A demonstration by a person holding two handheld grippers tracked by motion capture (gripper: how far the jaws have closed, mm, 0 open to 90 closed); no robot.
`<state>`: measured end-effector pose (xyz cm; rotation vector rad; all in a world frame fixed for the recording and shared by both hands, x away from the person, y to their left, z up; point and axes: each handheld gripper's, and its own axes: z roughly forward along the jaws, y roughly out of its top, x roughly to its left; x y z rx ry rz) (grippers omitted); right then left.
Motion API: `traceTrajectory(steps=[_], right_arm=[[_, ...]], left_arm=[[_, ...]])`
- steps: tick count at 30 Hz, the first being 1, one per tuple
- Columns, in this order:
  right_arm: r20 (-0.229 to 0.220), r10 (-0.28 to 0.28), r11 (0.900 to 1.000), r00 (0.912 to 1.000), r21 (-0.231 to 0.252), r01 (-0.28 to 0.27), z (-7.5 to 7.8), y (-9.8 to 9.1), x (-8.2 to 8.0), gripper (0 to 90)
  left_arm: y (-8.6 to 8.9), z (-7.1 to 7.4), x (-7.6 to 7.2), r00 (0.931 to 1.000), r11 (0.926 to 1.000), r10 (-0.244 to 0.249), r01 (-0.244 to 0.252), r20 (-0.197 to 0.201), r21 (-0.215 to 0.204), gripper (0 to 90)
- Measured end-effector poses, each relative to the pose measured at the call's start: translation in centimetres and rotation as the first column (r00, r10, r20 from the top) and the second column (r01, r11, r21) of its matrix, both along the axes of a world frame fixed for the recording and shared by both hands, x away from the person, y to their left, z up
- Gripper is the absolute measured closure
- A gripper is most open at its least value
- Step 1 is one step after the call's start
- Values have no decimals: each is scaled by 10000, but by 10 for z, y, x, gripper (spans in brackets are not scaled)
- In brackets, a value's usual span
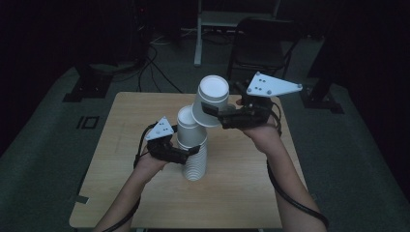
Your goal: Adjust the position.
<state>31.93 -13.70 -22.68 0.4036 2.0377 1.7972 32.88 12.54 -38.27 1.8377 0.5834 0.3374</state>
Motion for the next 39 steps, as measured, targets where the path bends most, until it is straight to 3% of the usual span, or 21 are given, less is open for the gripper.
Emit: traceTrajectory(steps=[12, 16, 18, 21, 22, 30, 39], right_arm=[[-211, -639, 9980, 9977, -15, 638, -21, -36, -4, 206], [-209, -772, 9970, 9968, -56, 771, -26, -40, -5, 206], [-344, -956, 9953, 9948, -185, 950, -39, -50, -6, 206], [-356, -1051, 9943, 9938, -231, 1043, -42, -52, -6, 206], [-466, -1152, 9930, 9923, -303, 1138, -51, -57, -7, 206], [-766, -1364, 9898, 9877, -510, 1328, -75, -68, -10, 206], [-1075, -1520, 9881, 9825, -391, 1486, -91, -78, -9, 206]], left_arm=[[0, 0, 0, 10000, 10000, 4, -4, 46, -4, 52], [0, -1, -1, 10000, 10000, 16, -16, 57, -27, 52], [0, -1, -1, 10000, 10000, 34, -34, 63, -36, 50], [0, -1, -1, 10000, 10000, 38, -38, 65, -52, 49], [0, -1, -1, 10000, 10000, 34, -34, 73, -43, 47], [0, 2, -3, 9998, 9998, 205, -206, 55, 75, 30], [8, 5, -13, 9996, 9998, 197, -199, 180, 67, 5]])
